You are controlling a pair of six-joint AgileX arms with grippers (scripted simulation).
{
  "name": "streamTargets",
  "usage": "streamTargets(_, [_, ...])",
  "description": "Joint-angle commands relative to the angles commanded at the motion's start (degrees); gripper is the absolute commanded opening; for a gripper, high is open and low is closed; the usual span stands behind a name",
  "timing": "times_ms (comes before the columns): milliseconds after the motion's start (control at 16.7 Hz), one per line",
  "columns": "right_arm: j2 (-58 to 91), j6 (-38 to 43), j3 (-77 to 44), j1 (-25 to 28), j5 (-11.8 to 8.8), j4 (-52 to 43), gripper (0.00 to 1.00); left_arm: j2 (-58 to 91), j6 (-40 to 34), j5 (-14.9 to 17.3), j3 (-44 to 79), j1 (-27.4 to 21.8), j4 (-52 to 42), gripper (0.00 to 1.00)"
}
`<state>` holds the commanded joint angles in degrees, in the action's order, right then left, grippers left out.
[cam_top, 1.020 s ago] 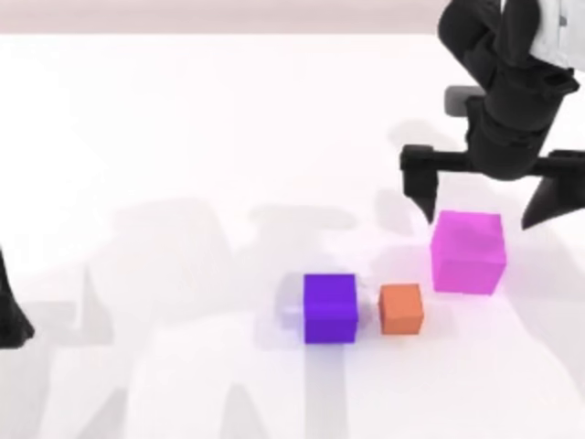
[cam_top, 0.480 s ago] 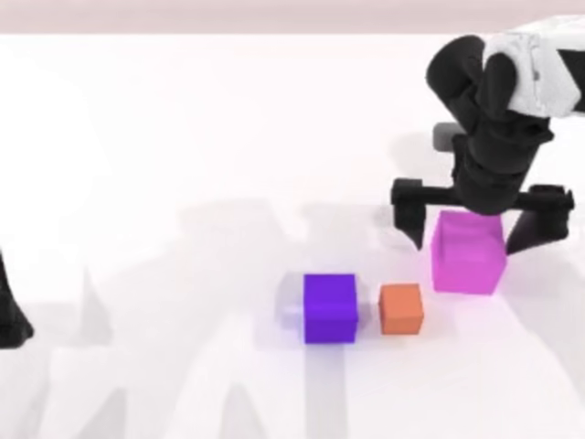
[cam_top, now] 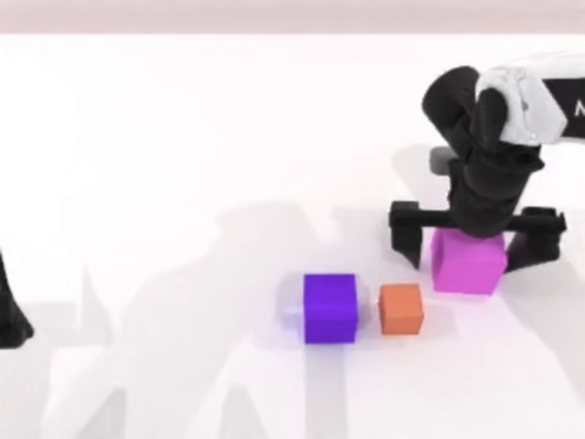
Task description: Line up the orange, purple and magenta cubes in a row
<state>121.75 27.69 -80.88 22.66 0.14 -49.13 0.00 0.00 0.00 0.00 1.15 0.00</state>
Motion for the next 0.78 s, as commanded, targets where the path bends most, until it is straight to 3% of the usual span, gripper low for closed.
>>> streamTargets(780, [0.0, 0.0, 0.0, 0.0, 0.0, 0.0, 0.02, 0.0, 0.0, 0.0, 0.0, 0.0, 0.0, 1.0])
